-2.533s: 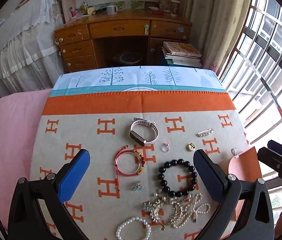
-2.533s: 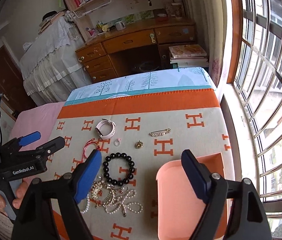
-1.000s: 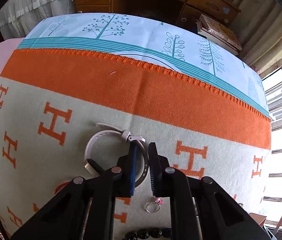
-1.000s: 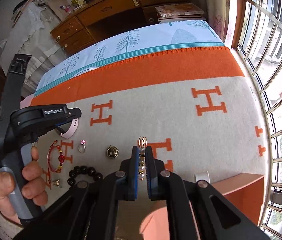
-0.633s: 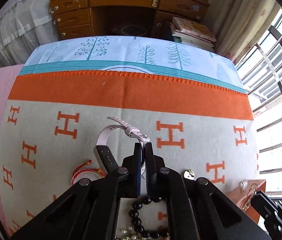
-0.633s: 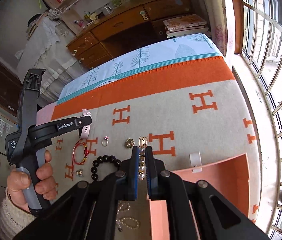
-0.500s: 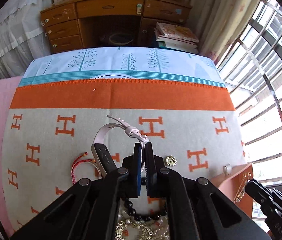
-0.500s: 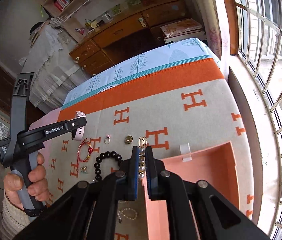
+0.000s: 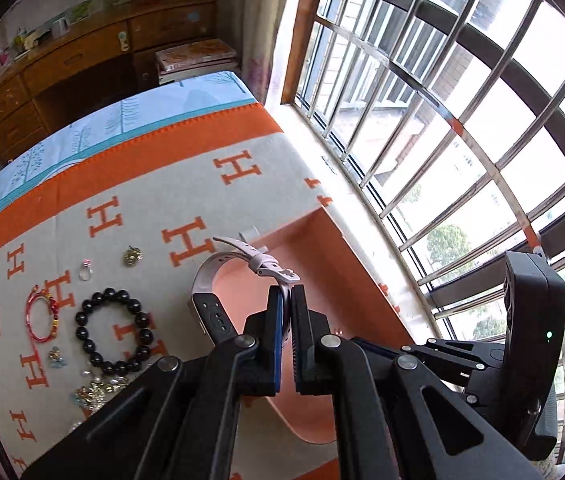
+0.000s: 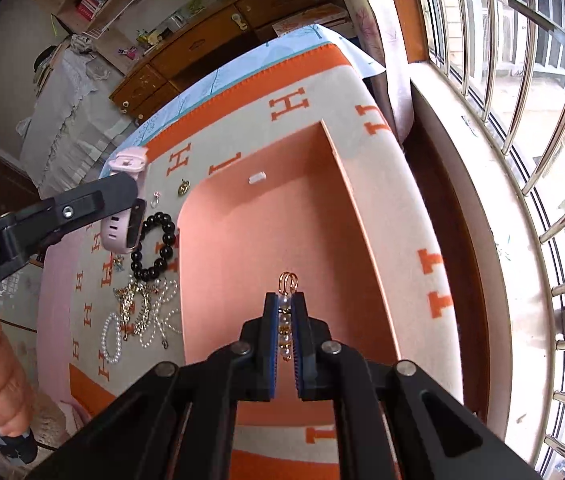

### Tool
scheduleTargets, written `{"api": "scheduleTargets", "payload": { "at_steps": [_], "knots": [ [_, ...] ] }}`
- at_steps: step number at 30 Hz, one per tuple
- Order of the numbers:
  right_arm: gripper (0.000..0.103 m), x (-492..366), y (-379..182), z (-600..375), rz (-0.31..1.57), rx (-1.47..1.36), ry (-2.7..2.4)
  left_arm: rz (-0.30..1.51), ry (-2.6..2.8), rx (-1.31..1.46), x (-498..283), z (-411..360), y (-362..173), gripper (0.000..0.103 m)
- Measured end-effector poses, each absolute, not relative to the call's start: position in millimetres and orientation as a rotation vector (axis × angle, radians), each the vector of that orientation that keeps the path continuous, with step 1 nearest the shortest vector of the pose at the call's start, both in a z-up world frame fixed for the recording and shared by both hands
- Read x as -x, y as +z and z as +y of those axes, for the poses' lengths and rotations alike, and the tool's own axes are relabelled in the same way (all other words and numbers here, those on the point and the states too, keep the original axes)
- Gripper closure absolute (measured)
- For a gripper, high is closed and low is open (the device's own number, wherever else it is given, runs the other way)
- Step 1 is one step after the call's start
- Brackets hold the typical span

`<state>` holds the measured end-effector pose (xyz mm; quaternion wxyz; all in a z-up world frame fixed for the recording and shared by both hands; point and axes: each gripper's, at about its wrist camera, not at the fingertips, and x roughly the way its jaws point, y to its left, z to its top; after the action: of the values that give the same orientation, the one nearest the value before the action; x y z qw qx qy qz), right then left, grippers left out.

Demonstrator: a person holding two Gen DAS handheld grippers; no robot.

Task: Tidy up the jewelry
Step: 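Carry watch and pin to the pink tray and open both tools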

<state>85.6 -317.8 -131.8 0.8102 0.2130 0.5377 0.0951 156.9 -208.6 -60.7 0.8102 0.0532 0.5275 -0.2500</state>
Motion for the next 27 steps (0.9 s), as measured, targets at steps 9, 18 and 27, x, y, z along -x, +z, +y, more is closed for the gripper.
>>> {"api": "scheduleTargets", "payload": {
  "at_steps": [9, 18, 27],
  "knots": [
    [0.095, -64.7, -136.6, -319.4, 1.135, -0.426, 0.136, 1.228, -0.508, -0.141, -159.8, -244.7, -120.6, 0.099],
    [0.074, -46.6, -124.1, -316.0, 1.050, -0.407, 0.119, 1.131, -0.490, -0.125, -137.0, -223.9, -103.4, 0.035],
    [0.074, -36.1, -117.5, -307.4, 1.010, -0.369, 0.116, 1.011, -0.412, -0.152, -103.3, -188.1, -77.2, 0.026]
  ]
}}
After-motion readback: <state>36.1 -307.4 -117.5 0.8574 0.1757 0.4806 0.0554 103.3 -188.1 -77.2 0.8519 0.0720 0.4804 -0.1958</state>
